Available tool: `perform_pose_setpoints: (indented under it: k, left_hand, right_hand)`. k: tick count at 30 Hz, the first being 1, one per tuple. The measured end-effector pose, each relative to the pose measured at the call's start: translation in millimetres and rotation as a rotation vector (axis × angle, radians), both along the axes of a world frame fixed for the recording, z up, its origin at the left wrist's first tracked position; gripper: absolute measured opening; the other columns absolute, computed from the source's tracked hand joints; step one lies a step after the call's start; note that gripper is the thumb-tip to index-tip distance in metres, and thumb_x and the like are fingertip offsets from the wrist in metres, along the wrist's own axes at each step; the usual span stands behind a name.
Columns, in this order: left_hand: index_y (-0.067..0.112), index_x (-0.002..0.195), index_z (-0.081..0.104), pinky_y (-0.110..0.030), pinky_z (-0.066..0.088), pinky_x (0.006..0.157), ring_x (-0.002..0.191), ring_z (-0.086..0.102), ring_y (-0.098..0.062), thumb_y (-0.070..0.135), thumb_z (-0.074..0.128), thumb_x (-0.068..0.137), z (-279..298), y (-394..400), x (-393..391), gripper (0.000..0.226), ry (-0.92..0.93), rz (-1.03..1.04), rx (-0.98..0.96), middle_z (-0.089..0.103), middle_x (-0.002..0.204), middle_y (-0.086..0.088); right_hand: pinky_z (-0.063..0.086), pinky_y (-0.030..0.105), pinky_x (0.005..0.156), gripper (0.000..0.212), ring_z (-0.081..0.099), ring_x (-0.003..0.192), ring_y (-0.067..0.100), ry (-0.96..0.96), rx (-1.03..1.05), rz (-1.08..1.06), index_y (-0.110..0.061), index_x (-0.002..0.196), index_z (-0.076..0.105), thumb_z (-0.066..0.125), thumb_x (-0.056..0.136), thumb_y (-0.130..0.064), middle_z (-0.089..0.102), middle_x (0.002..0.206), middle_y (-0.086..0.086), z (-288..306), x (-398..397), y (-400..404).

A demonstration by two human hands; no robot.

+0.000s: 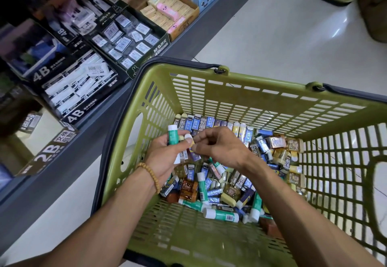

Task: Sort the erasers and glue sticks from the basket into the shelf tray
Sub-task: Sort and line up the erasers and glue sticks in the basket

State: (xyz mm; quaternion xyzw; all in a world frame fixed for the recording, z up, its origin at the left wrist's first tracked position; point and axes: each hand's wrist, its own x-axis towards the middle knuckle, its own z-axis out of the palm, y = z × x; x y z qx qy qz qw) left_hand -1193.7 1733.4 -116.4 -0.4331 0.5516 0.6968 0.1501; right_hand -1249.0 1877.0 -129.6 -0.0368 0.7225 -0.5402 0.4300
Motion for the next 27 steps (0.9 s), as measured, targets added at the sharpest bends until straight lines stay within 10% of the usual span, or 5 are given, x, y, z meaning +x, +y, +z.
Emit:
perform_pose_setpoints:
  k: [13,27]
  left_hand:
    - [0.007,0.103,0.065,-0.034,0.056,0.078,0.091,0.072,-0.025,-0.005,0.065,0.079,2,-2,-1,0.026,0.020,0.000,0.127,0.073,0.097,-0.013]
    - [0.009,0.092,0.069,-0.024,0.054,0.060,0.075,0.065,-0.016,-0.008,0.067,0.082,-4,-1,-2,0.020,0.016,0.028,-0.008,0.069,0.086,-0.005]
  right_hand:
    - [0.059,0.042,0.075,0.020,0.068,0.074,0.026,0.125,0.399,-0.443,-0.006,0.072,0.071,0.073,0.089,-0.016,0.073,0.074,0.007,-50,-23,16]
    - [0.060,0.036,0.061,0.023,0.070,0.063,0.022,0.271,0.523,-0.409,-0.008,0.068,0.070,0.071,0.085,-0.023,0.072,0.065,0.008,-49,-27,4]
